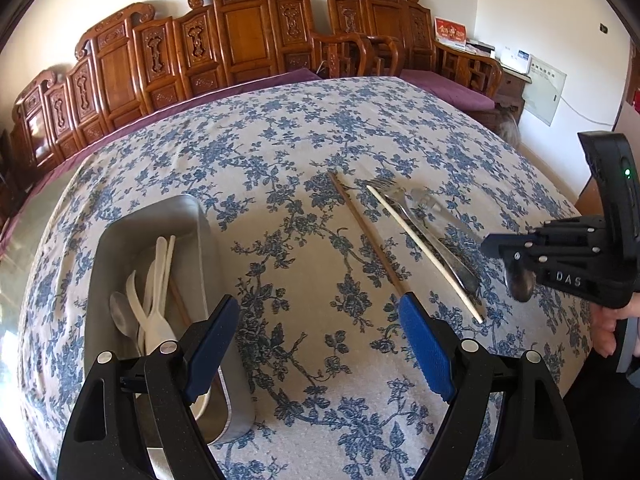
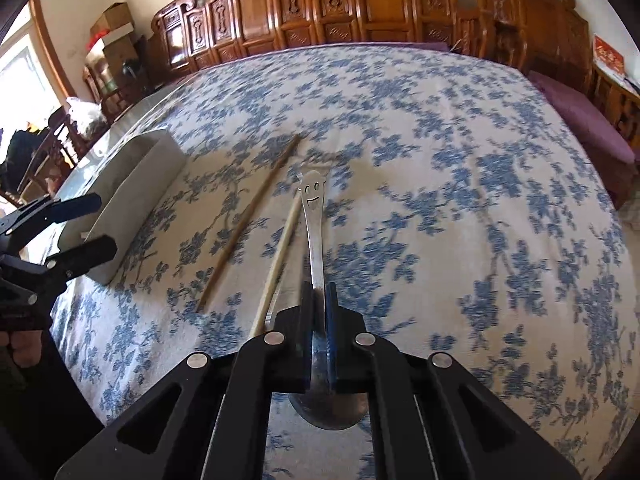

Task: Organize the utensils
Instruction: 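Grasp a wooden chopstick with the left gripper while the right holds the metal spoon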

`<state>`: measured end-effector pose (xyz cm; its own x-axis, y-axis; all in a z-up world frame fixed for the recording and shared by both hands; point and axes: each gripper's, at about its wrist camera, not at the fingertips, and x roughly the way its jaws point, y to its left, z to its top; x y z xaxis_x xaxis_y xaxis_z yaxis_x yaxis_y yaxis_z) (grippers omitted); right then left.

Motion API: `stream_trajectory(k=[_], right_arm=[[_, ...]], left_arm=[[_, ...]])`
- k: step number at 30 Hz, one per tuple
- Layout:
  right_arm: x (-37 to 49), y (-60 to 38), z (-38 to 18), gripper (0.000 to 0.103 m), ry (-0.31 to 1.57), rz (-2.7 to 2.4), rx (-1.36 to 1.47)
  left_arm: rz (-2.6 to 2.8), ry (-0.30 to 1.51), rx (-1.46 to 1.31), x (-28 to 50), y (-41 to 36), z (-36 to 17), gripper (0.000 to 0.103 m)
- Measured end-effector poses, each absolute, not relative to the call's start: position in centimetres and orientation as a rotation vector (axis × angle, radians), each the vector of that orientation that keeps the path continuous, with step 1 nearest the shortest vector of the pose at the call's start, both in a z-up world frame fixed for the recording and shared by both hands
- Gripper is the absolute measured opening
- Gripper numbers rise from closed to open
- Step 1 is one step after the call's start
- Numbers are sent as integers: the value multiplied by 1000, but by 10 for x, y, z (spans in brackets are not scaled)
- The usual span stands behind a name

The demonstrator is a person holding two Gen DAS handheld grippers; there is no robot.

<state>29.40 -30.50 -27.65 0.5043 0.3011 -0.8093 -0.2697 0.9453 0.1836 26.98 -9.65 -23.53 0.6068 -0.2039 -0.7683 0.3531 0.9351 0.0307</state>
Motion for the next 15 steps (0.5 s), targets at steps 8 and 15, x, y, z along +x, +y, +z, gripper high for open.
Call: stream_trajectory(k=[8, 15], right_arm=[[305, -327, -281, 7, 973, 268, 51], [306, -325, -285, 7, 980, 257, 25]], left_arm=[[-353, 883, 207, 281, -121, -240, 71], [-376, 957, 187, 306, -147, -259, 43]])
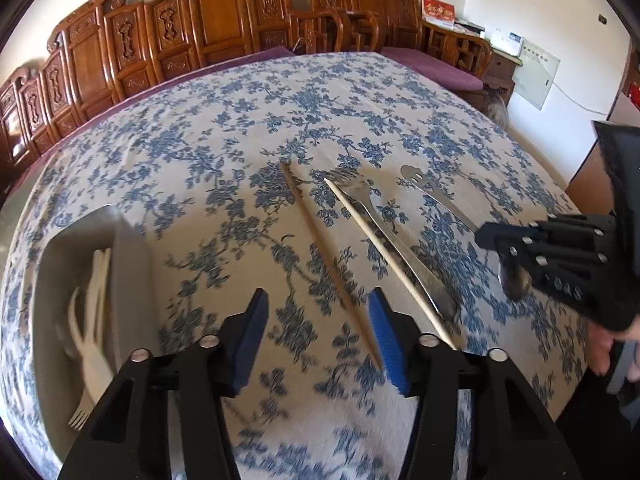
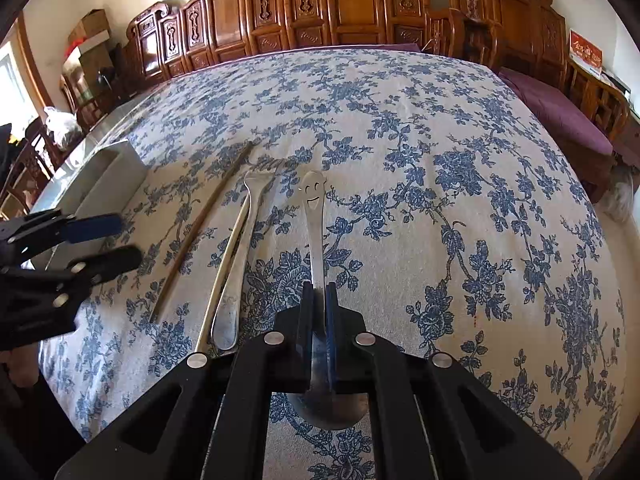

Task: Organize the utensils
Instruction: 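Grasp a wooden chopstick with the left gripper while the right holds the metal spoon, then carry the chopstick into the grey tray and open the left gripper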

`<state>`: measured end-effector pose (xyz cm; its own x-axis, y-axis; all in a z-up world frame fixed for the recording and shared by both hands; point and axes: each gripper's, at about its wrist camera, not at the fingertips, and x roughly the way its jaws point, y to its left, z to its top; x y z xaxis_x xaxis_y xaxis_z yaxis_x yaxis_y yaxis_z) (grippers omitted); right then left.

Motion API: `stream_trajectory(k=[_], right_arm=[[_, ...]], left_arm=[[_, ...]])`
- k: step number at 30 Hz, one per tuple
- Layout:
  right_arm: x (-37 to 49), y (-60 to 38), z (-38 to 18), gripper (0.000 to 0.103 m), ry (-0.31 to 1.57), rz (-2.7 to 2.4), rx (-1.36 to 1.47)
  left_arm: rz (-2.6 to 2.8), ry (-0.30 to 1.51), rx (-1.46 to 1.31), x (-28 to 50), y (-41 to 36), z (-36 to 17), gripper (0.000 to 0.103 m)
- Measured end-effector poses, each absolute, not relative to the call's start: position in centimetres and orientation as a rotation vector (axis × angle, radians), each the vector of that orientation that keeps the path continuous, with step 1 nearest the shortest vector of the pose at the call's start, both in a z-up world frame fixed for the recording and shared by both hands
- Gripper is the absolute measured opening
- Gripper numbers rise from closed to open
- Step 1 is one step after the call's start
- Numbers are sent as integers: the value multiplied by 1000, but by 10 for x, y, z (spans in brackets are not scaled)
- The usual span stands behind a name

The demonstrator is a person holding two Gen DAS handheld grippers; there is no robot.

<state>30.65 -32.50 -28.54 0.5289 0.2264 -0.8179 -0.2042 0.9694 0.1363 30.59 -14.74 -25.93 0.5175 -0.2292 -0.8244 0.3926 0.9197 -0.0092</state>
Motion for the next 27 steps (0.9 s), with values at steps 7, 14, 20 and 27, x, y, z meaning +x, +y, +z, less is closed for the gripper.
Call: stream_trajectory(k=[7, 14, 20, 27], right_arm=[[306, -328, -288, 7, 987, 249, 33], [307, -324, -287, 7, 983, 264, 41], [308, -315, -283, 7, 974, 280, 38], [303, -293, -276, 7, 953, 321, 12]], left_arm=[[-361, 1001, 155, 336, -166, -278, 30], [-337, 1006, 177, 347, -173, -291, 12], [-328, 1014, 156, 341, -160, -289, 4], [-301, 986, 144, 321, -134, -269, 4]])
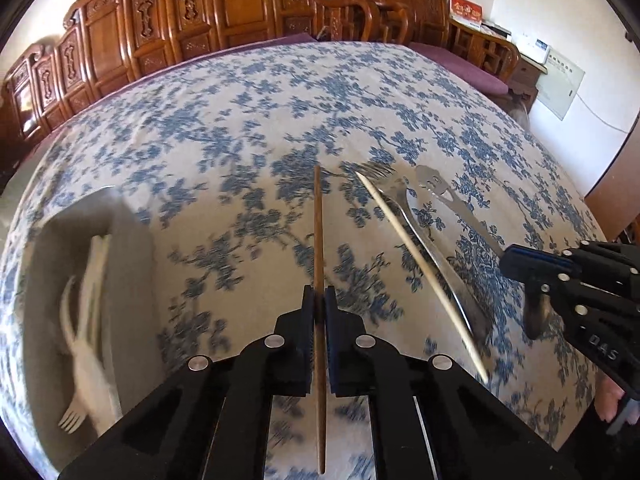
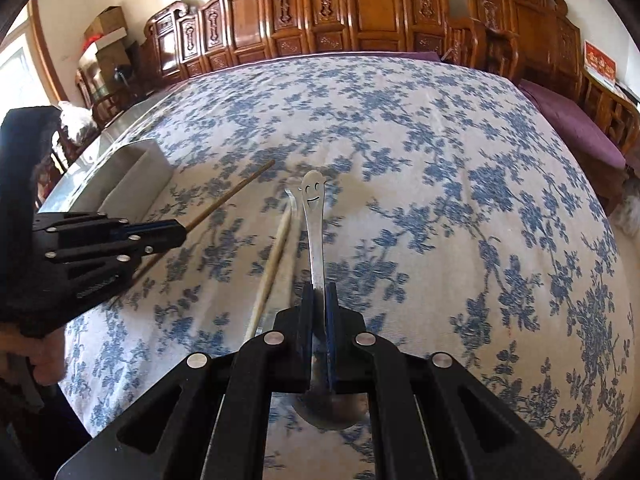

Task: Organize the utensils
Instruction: 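Carry the chopstick into the grey tray and open the left gripper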

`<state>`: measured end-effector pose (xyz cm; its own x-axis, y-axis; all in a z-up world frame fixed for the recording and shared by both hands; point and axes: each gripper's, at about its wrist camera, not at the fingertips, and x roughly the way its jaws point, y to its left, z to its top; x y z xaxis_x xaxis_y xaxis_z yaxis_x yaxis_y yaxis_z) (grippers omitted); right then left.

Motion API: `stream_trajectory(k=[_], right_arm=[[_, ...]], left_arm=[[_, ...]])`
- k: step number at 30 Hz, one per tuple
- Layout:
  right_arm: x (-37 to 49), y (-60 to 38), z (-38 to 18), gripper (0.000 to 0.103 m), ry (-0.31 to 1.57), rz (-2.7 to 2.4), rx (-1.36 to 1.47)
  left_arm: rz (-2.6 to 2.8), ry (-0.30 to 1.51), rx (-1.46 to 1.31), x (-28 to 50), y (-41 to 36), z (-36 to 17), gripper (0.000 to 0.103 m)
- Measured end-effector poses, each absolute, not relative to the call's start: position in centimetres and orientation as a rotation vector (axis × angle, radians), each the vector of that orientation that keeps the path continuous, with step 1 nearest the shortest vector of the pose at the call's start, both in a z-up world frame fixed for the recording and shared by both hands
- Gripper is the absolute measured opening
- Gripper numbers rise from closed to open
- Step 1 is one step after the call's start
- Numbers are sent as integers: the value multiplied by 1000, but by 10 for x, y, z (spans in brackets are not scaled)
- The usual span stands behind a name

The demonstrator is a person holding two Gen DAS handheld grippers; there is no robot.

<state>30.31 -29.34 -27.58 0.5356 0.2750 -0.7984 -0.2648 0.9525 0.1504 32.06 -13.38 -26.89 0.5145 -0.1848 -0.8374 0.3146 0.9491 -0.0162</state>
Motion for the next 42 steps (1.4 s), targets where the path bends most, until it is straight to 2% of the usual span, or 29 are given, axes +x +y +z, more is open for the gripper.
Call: stream_trajectory(k=[24, 33, 42], right_arm=[[285, -238, -269, 7, 924, 405, -63], [286, -219, -268, 7, 917, 448, -73], [286, -212, -271, 7, 924, 470, -81]], left_arm=[[-216, 865, 98, 262, -54, -198, 4], [-166, 847, 69, 254, -13, -191, 4], [-109, 918, 39, 279, 19, -216, 4]])
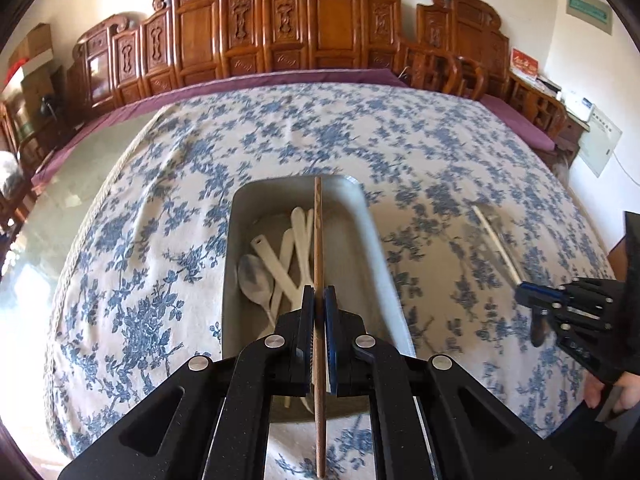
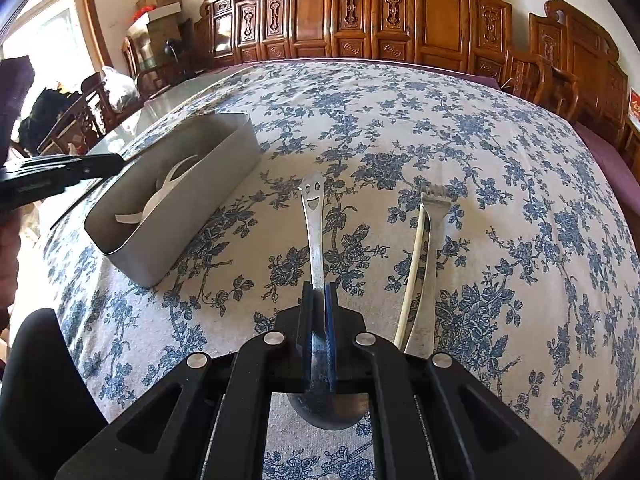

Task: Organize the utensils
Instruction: 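Carry the chopstick into the grey tray and open the left gripper, then lower the smiley-handled metal spoon into the grey tray and open the right gripper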

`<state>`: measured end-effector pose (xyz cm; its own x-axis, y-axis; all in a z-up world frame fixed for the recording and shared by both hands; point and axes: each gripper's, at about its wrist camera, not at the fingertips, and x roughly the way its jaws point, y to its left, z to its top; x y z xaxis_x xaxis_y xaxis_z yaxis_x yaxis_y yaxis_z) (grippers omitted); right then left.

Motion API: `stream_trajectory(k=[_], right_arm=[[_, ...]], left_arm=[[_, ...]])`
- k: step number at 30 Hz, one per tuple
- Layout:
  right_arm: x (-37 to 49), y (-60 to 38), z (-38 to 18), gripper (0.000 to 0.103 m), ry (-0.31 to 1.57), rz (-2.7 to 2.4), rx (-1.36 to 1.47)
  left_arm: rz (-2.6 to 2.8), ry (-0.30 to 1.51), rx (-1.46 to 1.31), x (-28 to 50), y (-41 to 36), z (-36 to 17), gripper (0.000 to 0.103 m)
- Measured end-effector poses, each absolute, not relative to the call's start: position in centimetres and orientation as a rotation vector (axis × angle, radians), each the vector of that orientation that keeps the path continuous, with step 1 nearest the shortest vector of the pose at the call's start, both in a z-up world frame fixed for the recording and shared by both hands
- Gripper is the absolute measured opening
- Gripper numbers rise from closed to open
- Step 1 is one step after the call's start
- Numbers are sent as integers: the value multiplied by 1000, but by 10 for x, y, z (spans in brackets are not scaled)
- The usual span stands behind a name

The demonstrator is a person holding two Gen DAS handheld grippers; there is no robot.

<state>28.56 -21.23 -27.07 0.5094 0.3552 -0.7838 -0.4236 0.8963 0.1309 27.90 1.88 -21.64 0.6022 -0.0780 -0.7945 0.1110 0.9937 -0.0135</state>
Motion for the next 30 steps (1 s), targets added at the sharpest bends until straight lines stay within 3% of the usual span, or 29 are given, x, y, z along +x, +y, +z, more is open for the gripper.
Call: stream_trajectory(k=[22, 30], right_arm=[[288, -202, -274, 7, 935, 506, -83], [289, -192, -275, 7, 936, 513, -79]], left_arm=[[-160, 938, 28, 308, -2, -244, 5], [-154, 879, 77, 292, 7, -229, 13]])
